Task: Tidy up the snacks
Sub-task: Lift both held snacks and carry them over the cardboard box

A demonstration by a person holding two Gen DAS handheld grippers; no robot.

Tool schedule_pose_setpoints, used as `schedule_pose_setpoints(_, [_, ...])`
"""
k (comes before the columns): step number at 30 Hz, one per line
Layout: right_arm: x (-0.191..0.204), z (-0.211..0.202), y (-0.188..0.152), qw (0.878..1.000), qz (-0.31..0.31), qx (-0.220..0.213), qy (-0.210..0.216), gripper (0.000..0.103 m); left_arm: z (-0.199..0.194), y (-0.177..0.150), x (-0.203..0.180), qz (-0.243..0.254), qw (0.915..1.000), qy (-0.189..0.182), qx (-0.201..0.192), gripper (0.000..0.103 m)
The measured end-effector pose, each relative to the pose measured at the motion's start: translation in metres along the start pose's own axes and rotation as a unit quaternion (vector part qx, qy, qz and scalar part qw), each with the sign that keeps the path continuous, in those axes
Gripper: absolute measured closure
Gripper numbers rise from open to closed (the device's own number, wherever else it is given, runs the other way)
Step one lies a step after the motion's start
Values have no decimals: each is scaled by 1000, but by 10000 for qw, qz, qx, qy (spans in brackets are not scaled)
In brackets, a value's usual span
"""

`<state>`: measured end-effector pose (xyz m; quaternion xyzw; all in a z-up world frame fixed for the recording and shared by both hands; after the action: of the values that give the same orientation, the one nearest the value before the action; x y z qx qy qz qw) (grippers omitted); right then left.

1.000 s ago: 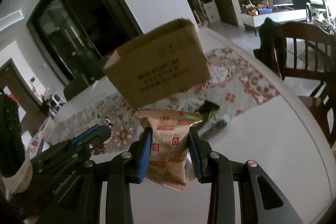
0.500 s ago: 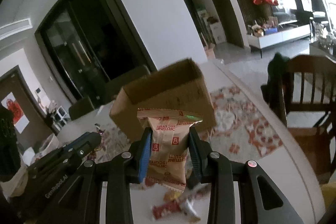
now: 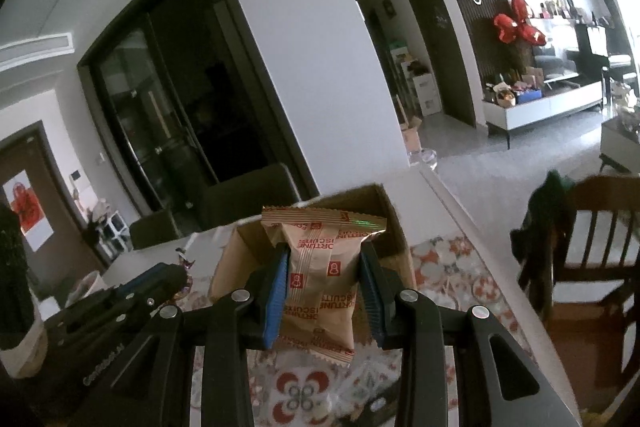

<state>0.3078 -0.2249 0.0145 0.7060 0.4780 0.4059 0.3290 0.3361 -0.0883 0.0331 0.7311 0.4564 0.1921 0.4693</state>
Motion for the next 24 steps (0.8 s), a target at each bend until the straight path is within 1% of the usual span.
schedule_pose_setpoints(3, [3,13,14,10000,-78,26,22,68,13,9,5,-34,10000,18,58,86])
schedule_pose_setpoints(7, [9,27,24,9996,-274,61,5,68,32,17,14,-91,9998,6,192,86])
schedule_pose_setpoints(11, [13,47,30,9989,-435,189,4,68,58,21,22,-186,9990,-26,413,86])
schedule_pose_setpoints(17, [15,79,29,9973,-526,519,8,68,89,24,35,-236,9975,61,664,86])
schedule_pose_setpoints(20, [13,93,25,9961,-554,693,-9,68,98,24,38,-239,9969,134,742,86])
schedule_pose_setpoints(24, [11,105,24,9952,-600,771,-77,67,107,23,44,-216,9964,204,793,85])
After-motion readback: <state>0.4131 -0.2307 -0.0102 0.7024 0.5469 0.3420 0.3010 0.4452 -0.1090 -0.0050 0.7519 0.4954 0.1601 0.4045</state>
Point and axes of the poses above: each gripper's, at about its wrist camera, not at the fingertips, and z roughly the way its jaws point, x to its left, y to its top, the point moved 8 cm from there along z, roughly the way its jaws point, and after that the axes turned 11 degrees about -y, right-handed, at the moved point
